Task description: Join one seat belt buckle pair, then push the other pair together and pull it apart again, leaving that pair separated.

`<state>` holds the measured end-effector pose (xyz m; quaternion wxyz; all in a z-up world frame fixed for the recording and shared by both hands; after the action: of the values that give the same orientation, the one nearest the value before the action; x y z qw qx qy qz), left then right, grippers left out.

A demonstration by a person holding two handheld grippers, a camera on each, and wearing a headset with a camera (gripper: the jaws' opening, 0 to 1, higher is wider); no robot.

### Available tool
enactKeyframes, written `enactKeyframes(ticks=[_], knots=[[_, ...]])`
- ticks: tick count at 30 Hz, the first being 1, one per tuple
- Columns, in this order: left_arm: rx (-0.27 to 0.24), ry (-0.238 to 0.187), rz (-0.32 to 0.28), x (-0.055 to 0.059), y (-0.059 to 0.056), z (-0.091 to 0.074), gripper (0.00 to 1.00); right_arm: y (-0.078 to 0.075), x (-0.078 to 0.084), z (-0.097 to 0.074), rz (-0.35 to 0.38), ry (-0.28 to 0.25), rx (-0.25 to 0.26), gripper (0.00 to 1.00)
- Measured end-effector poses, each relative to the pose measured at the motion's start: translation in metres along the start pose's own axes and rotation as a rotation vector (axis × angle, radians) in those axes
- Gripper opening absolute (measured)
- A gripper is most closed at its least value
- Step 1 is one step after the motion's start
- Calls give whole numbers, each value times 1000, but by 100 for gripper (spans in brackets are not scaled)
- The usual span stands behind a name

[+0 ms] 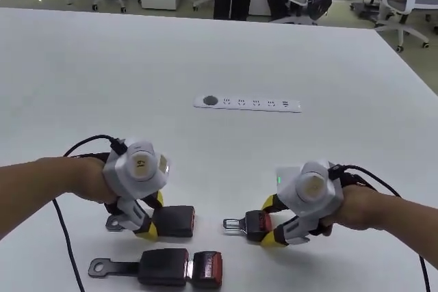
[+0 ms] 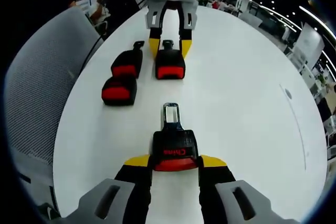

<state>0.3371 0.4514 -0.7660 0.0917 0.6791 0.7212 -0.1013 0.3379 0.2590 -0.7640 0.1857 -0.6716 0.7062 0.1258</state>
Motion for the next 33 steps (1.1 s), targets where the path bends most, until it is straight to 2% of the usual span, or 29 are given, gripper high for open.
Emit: enactKeyframes(ticks=[11, 13, 21, 26, 33], knots=[[-8, 6, 21, -3, -1, -1, 34, 2, 0, -1, -12, 2, 5, 33], [-25, 0, 8, -3, 1, -2, 37, 2, 1, -2, -16, 3, 8, 35], [-41, 2, -7, -3, 2, -3, 39, 1, 1, -7, -16, -3, 22, 42], [-48, -5, -20, -2, -1, -6, 39, -2, 1, -10, -11, -17, 29, 47], [-60, -22, -35, 3, -3, -17, 39, 3, 3, -18, -12, -29, 28, 54]])
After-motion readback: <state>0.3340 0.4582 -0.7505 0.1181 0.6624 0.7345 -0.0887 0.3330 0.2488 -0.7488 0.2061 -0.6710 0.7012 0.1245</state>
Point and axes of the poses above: the centre of the closed fingertips' face, and the gripper's own axes: z roughly forward along the fingers, y roughly to its left, x roughly out of its underside, the point moved 2 cm from there along -z, roughly backward along the fingers, and after that the axes turned 7 degrees about y, right-handed, at the moved point
